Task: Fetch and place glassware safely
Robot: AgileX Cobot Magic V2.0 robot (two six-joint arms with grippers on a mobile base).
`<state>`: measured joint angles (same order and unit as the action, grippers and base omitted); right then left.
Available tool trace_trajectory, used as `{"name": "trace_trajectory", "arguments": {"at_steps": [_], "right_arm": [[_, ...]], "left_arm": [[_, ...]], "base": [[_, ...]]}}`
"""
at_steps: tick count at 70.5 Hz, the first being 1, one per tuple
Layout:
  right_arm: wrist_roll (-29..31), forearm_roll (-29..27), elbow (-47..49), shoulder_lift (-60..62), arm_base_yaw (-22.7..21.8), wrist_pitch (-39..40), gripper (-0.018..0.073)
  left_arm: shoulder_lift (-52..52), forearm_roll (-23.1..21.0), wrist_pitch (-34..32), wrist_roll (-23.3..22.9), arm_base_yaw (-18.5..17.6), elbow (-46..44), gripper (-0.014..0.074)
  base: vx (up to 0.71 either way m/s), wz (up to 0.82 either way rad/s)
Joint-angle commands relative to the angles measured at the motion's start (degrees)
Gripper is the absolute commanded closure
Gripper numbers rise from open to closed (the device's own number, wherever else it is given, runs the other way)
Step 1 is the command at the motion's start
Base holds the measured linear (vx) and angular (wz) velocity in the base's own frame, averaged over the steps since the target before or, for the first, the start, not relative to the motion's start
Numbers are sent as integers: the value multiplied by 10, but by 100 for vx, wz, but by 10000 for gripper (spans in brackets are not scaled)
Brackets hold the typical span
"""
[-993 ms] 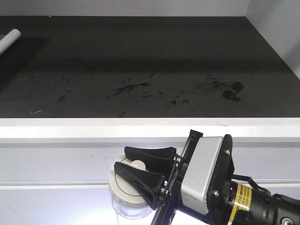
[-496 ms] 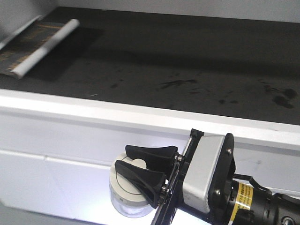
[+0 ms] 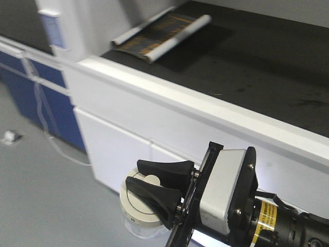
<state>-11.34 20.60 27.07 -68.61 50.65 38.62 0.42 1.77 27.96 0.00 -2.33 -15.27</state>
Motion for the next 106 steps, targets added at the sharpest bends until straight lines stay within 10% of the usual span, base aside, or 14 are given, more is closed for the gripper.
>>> {"name": "trace_trajectory", "arguments": {"at_steps": [1,106], "right_arm": [[-1,-8,15,15,0,60,563],[-1,-7,15,15,0,60,563]], "left_arm": [[6,-4,-38,0,-3,-13,603],[6,-4,-38,0,-3,-13,603]], "base": [[-8,71],[2,54]]}}
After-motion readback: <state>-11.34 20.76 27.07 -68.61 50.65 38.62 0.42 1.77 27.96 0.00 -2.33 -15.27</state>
